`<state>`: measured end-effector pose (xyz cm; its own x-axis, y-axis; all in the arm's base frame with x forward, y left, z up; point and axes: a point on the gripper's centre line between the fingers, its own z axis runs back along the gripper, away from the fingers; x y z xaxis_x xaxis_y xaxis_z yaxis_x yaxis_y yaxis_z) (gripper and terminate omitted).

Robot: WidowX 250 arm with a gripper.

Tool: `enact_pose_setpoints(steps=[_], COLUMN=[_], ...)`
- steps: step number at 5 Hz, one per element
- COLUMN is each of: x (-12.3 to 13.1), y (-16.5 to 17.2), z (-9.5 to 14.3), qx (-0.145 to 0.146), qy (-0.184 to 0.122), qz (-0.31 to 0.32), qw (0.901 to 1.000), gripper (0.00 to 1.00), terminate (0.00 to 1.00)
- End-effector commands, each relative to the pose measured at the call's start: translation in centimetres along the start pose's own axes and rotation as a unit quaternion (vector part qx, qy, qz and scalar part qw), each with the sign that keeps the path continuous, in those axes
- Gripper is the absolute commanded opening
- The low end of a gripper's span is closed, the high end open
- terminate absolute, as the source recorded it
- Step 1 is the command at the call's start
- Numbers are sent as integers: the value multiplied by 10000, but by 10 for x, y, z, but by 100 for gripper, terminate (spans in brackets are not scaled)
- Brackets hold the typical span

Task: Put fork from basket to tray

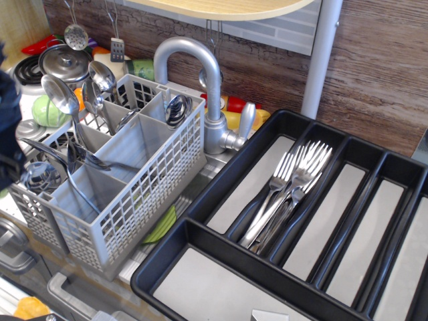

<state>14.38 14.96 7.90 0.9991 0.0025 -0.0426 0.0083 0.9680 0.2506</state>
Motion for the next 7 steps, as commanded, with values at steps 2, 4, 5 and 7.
enact_pose_setpoints(steps=[2,4,5,7], x=[-3,28,45,92], y=[-13,-54,-75,-107], z=[116,142,139,153], qx=[210,-719,-1009,-1269], qy=[1092,2097,2213,2294], qz=[167,515,899,1229], qw=[9937,9738,9658,9572], gripper=[0,0,0,0], terminate=[0,0,0,0])
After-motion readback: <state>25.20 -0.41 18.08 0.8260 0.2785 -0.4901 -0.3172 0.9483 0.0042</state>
